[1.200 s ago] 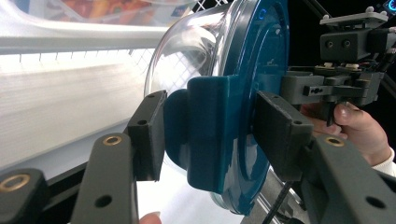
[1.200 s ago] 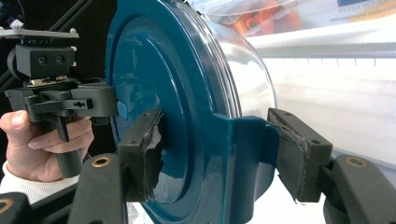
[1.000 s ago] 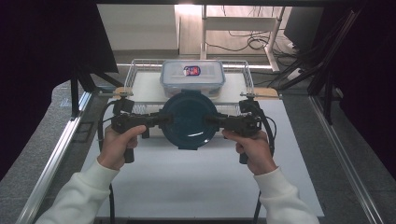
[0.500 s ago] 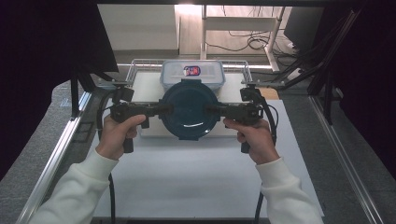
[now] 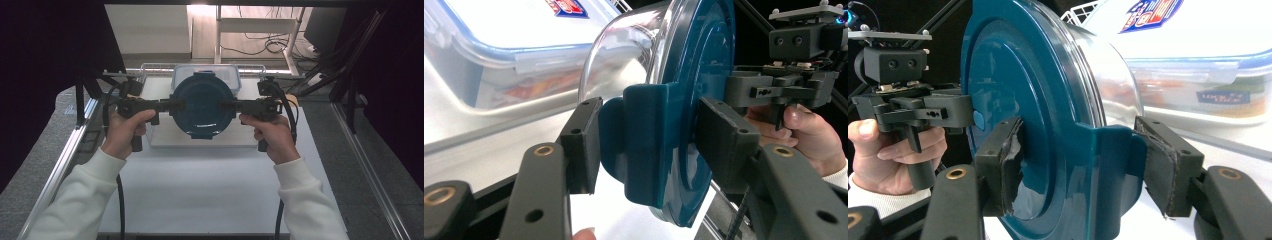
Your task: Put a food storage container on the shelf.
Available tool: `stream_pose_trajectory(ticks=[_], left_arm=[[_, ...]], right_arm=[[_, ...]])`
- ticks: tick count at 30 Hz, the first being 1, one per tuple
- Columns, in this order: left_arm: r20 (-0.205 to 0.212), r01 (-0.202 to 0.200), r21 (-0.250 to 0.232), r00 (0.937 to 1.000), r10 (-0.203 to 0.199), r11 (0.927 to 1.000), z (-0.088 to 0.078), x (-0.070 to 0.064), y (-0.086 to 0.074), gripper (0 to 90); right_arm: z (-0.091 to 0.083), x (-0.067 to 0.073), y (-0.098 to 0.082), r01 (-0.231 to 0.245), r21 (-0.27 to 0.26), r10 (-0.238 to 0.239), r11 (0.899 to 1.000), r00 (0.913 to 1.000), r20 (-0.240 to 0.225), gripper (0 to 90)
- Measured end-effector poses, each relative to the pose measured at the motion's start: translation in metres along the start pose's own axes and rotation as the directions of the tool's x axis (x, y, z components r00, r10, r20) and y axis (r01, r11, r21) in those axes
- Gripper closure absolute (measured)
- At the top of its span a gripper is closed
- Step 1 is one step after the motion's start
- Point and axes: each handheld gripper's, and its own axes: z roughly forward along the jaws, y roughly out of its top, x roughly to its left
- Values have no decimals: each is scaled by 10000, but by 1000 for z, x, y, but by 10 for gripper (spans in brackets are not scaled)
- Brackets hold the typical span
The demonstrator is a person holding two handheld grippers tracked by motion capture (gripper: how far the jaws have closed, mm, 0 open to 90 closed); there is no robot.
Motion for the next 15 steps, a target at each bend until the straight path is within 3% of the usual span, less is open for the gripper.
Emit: stream_pose_trajectory(ticks=[9, 15], left_arm=[[192, 100, -149, 9998, -97, 9998, 1, -1, 24, 461], [133, -45, -186, 9999, 48, 9998, -1, -3, 43, 461]], right_arm=[[-5, 5, 28, 214, 35, -215, 9998, 9996, 198, 378], [-5, 8, 49, 323, -22, -323, 9995, 9993, 166, 376]])
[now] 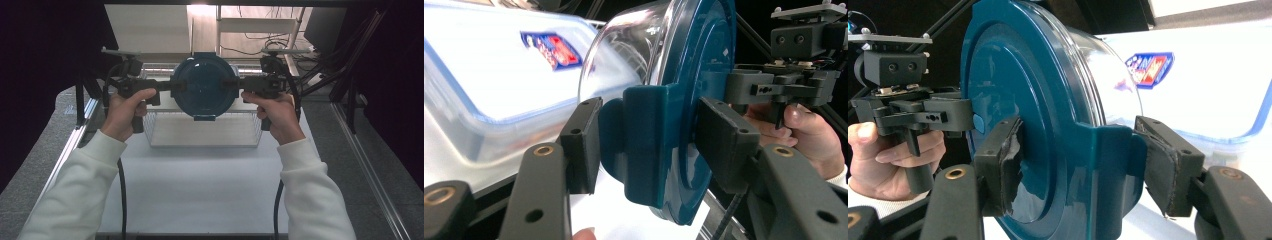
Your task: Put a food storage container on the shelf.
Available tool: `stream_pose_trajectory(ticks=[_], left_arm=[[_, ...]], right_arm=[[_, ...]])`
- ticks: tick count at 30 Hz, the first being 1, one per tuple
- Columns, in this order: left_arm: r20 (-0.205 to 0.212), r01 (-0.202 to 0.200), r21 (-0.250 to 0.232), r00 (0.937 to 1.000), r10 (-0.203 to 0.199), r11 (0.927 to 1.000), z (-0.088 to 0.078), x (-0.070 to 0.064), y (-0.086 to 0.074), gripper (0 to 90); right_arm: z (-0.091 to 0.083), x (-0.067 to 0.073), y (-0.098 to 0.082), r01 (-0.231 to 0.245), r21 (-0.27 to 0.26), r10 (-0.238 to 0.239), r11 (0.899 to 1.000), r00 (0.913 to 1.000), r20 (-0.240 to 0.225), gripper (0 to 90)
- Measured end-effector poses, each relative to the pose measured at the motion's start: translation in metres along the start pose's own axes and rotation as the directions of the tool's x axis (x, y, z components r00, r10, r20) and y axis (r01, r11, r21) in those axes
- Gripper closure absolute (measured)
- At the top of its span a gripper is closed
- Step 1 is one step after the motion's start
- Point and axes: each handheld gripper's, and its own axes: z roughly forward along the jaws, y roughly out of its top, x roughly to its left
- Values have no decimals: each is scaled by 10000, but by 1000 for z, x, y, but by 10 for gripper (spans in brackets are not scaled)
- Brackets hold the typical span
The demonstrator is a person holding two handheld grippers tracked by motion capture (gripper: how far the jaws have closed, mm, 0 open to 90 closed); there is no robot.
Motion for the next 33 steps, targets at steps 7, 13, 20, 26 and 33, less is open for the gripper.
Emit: stream_pose_trajectory(ticks=[7, 13, 20, 26, 33], left_arm=[[-34, -64, -16, 10000, 64, 10000, 2, -2, 14, 460], [-19, -40, 18, 10000, 40, 10000, 5, -1, 22, 461], [10, 140, 43, 9999, -140, 9999, 11, 5, 30, 461], [-75, 202, 126, 9998, -201, 9997, 15, 8, 40, 460], [-170, 698, 237, 9974, -694, 9973, 21, 24, 49, 459]], right_arm=[[-1, -1, 15, 61, 1, -61, 10000, 10000, -7, 374], [-2, -3, 25, 105, 49, -105, 9999, 9999, 3, 374], [1, -9, 34, 15, 12, -15, 10000, 10000, 49, 374], [5, -16, 44, 14, -1, -14, 10000, 10000, -54, 375], [19, -29, 57, -381, 144, 382, 9992, 9992, -90, 374]])
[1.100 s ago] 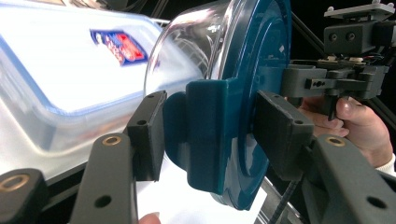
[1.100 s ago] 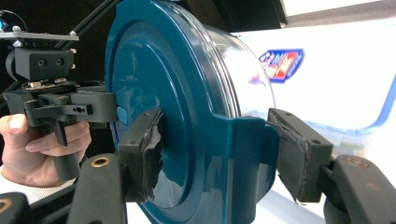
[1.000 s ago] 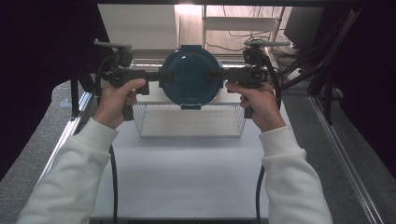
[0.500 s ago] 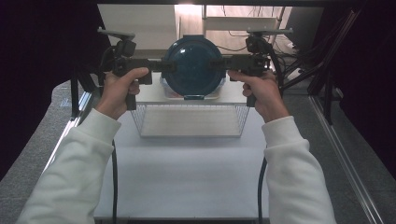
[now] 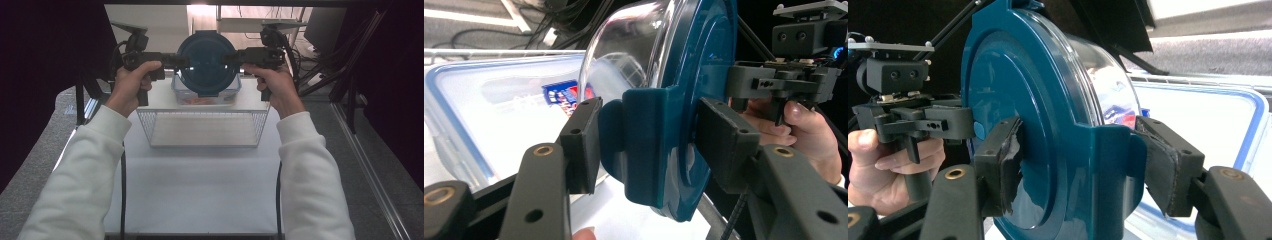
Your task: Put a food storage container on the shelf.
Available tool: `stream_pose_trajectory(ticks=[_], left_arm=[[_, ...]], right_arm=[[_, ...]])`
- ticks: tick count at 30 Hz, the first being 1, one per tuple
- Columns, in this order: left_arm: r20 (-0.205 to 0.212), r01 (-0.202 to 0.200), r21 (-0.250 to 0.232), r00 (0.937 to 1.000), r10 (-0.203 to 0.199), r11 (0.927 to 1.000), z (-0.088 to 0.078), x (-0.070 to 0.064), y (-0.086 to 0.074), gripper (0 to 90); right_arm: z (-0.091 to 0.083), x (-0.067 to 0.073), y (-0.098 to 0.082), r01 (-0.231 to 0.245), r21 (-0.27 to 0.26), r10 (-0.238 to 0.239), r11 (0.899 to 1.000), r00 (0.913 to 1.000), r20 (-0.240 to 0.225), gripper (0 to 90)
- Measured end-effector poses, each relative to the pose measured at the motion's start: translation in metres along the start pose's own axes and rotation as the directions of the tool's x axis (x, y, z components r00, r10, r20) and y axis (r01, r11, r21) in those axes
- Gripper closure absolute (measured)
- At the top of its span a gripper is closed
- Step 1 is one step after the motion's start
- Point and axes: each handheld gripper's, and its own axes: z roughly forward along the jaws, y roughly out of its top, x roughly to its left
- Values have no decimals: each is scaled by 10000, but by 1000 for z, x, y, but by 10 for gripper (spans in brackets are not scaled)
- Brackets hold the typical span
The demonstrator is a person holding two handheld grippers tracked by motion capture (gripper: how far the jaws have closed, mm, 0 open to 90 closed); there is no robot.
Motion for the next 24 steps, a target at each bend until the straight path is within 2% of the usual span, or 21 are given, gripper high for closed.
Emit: stream_pose_trajectory(ticks=[6, 8, 11, 13, 18, 24], left_arm=[[-185, 295, 333, 9994, -289, 9990, 10, 15, 3, 446], [-87, 497, 233, 9987, -495, 9985, 12, 20, 4, 440], [11, 612, 194, 9981, -612, 9979, 14, 24, 6, 443], [18, 702, 135, 9975, -703, 9974, 15, 26, 8, 448], [220, 1185, 136, 9927, -1187, 9929, 20, 35, 12, 444], [263, 1667, 41, 9857, -1667, 9860, 28, 43, 17, 421]], right_arm=[[15, -14, 8, -429, 5, 429, 9991, 9991, 12, 373], [19, -18, 11, -629, 10, 629, 9980, 9980, 63, 374], [22, -20, 15, -690, 9, 690, 9976, 9975, 135, 374], [23, -24, 15, -899, 3, 899, 9959, 9959, 74, 374], [28, -34, 16, -1516, -154, 1516, 9883, 9884, 10, 377], [33, -46, 15, -2032, -166, 2031, 9790, 9791, -99, 374]])
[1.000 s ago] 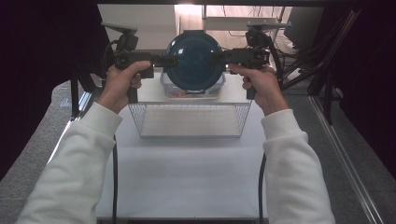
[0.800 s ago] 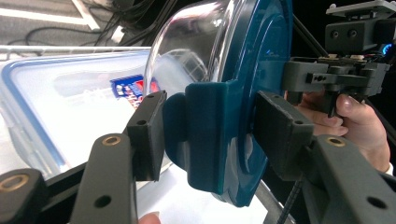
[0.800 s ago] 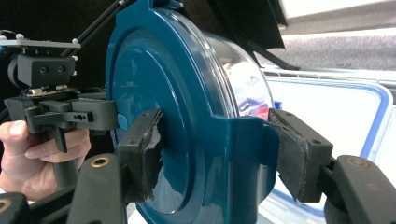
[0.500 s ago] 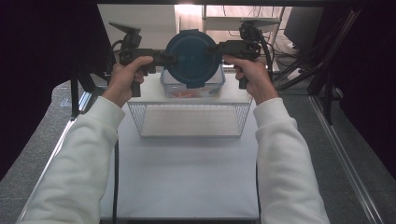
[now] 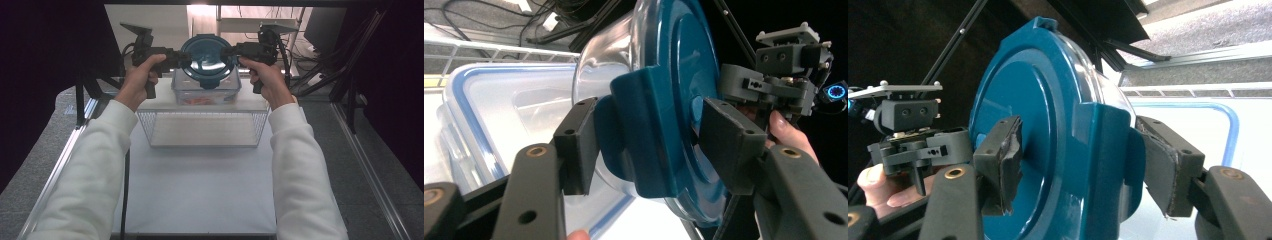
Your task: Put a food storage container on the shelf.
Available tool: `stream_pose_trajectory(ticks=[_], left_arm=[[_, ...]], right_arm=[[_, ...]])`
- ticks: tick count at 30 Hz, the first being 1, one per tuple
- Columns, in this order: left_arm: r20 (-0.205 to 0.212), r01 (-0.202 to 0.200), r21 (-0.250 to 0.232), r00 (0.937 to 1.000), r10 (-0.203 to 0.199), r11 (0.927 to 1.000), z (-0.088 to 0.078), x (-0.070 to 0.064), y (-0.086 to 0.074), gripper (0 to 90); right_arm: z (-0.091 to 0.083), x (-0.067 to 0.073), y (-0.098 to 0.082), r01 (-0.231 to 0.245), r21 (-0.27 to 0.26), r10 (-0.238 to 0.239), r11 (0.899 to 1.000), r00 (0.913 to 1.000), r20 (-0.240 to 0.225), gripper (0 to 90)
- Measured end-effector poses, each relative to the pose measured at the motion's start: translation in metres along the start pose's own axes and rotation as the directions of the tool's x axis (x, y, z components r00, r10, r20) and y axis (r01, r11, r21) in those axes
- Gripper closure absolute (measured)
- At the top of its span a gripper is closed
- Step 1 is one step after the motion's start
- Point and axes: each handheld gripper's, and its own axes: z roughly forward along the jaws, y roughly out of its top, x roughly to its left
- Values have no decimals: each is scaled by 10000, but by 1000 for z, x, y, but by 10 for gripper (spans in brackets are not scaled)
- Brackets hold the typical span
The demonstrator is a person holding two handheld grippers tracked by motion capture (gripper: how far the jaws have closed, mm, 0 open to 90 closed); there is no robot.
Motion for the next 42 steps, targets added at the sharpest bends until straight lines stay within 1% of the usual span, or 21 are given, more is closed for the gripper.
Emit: stream_pose_trajectory(ticks=[5, 10, 12, 13, 17, 18, 19, 21, 22, 24, 25, 26, 28, 29, 30, 31, 33, 36, 37, 40, 42], left_arm=[[89, 477, -74, 9988, -476, 9988, 7, 9, 3, 395], [160, 654, -168, 9978, -651, 9977, 9, 13, 3, 386], [169, 637, -243, 9979, -633, 9977, 11, 14, 3, 375], [167, 621, -297, 9980, -617, 9976, 11, 14, 3, 372], [27, 279, -308, 9996, -278, 9991, 12, 12, 2, 345], [-67, 151, -315, 9999, -153, 9994, 13, 10, 1, 330], [-137, 47, -336, 9999, -52, 9994, 14, 9, 0, 314], [-120, -130, -433, 9999, 125, 9990, 14, 6, -1, 244], [-103, -186, -505, 9998, 181, 9986, 14, 5, -2, 207], [-336, -448, -703, 9985, 426, 9965, 13, 0, -3, 147], [-555, -695, -826, 9963, 651, 9942, 11, -3, -4, 136], [-606, -740, -889, 9958, 687, 9933, 10, -4, -5, 123], [-582, -823, -975, 9953, 769, 9918, 8, -6, -6, 111], [-583, -842, -1071, 9952, 783, 9907, 7, -8, -8, 110], [-615, -857, -1098, 9949, 793, 9903, 6, -9, -10, 110], [-687, -902, -1063, 9942, 832, 9902, 6, -10, -11, 106], [-823, -969, -941, 9926, 893, 9908, 6, -10, -15, 88], [-1210, -1132, -1044, 9876, 1003, 9881, 1, -8, -21, 79], [-1271, -1134, -1070, 9869, 996, 9878, -2, -6, -23, 79], [-1075, -1104, -1092, 9893, 987, 9879, -11, -1, -28, 80], [-1013, -1306, -1120, 9877, 1194, 9851, -19, -2, -33, 83]], right_arm=[[4, -7, 1, -459, 22, 459, 9989, 9989, 42, 365], [7, -12, 2, -722, 34, 722, 9974, 9974, 39, 361], [8, -13, 2, -830, 4, 830, 9965, 9965, 47, 357], [9, -14, 2, -790, -50, 790, 9969, 9969, 49, 353], [10, -15, 2, -743, -62, 743, 9972, 9972, -6, 343], [10, -14, 1, -619, -75, 619, 9981, 9981, 14, 323], [11, -13, 1, -360, -86, 361, 9993, 9993, 86, 300], [14, -8, -2, 281, -78, -279, 9996, 9993, 239, 211], [16, -7, -3, 467, -55, -465, 9989, 9985, 280, 170], [15, -3, -4, 762, -277, -747, 9967, 9960, 493, 95], [14, -2, -4, 841, -339, -822, 9959, 9952, 533, 81], [12, -2, -5, 961, -478, -933, 9942, 9940, 577, 77], [7, -2, -6, 1073, -626, -1054, 9923, 9939, 324, 77], [6, -2, -7, 1120, -691, -1100, 9913, 9934, 326, 77], [3, -3, -9, 1175, -787, -1142, 9900, 9925, 446, 77], [1, -4, -11, 1271, -854, -1233, 9882, 9912, 492, 76], [-2, -7, -14, 1258, -862, -1218, 9883, 9913, 501, 72], [-10, -9, -19, 1462, -1081, -1414, 9833, 9887, 507, 73], [-13, -8, -21, 1495, -1165, -1446, 9819, 9883, 495, 73], [-20, -6, -26, 1776, -1068, -1739, 9783, 9838, 433, 87], [-26, -3, -31, 2011, -1095, -1981, 9734, 9795, 377, 97]])
